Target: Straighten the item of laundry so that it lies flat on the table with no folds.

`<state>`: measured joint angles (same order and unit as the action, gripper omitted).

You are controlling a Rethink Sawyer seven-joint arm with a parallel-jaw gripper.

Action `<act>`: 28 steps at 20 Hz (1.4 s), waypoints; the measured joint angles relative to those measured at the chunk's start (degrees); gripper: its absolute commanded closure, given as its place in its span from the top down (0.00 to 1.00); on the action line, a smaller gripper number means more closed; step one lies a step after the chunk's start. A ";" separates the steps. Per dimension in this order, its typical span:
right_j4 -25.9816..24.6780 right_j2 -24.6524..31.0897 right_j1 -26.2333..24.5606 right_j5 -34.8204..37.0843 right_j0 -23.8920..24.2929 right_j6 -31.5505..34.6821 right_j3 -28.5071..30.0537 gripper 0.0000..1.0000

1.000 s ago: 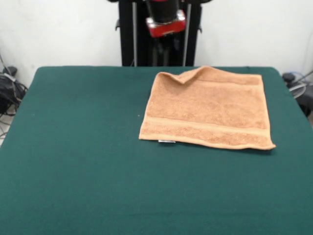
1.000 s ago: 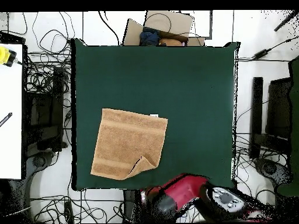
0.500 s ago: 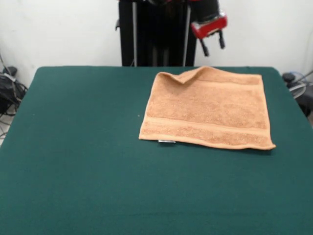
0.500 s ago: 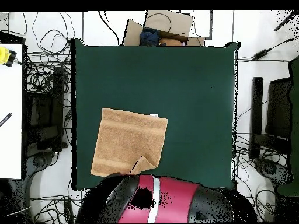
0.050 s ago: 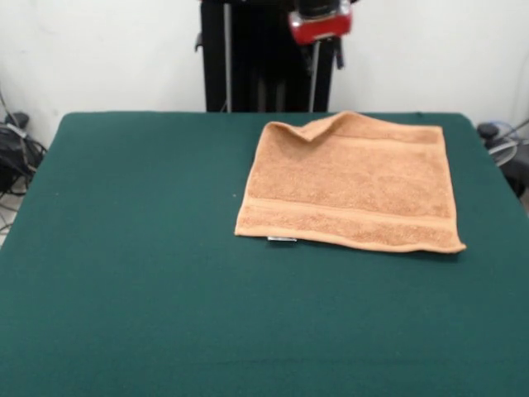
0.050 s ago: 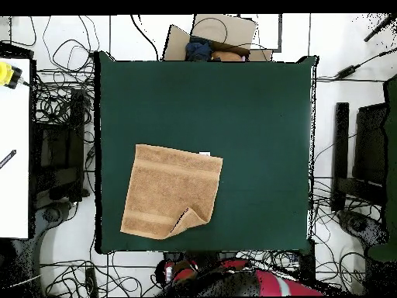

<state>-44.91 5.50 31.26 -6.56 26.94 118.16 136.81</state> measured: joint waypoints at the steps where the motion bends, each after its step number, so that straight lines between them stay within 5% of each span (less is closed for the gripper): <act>1: 0.04 -0.06 0.29 1.34 0.55 0.01 -0.02 1.00; 6: -0.01 -0.94 -0.69 0.88 -0.53 -0.01 -0.37 1.00; 18: 8.30 -3.21 -7.83 -13.90 -15.26 0.01 -2.79 1.00; 28: 10.54 -2.93 -10.67 -12.99 -14.75 0.01 -7.09 1.00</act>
<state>-34.37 2.57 20.59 -19.56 12.19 118.17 129.71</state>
